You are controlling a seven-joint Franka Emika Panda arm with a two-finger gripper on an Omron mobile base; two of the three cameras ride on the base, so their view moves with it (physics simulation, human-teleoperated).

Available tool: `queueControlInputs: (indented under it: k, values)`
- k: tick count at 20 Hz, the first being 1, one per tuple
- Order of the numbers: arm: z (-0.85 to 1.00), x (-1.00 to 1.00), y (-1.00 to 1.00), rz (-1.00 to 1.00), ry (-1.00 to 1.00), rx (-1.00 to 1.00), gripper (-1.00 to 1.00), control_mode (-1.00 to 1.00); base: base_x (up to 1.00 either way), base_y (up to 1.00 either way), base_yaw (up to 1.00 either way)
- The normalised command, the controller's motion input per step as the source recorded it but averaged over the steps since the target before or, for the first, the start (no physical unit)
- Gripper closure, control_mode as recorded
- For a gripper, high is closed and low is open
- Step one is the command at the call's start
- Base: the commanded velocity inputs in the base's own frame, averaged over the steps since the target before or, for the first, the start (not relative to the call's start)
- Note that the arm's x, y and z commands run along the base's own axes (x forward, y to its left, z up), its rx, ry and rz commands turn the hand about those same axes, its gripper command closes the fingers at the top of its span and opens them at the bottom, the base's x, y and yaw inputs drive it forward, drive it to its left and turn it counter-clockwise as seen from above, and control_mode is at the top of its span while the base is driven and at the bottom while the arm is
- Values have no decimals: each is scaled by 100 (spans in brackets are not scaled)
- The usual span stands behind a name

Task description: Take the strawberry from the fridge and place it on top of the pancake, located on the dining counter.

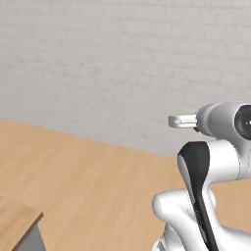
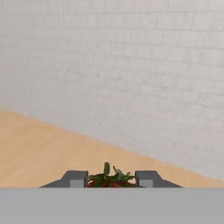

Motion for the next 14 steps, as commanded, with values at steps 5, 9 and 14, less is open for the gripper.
queueControlInputs:
  k: [5, 9, 14]
  values:
    - [0, 0, 0, 0, 0, 0, 100, 100, 100, -23, 60]
    - [0, 0, 0, 0, 0, 0, 100, 100, 100, -24, 61]
    - [0, 0, 0, 0, 0, 0, 100, 100, 100, -33, 58]
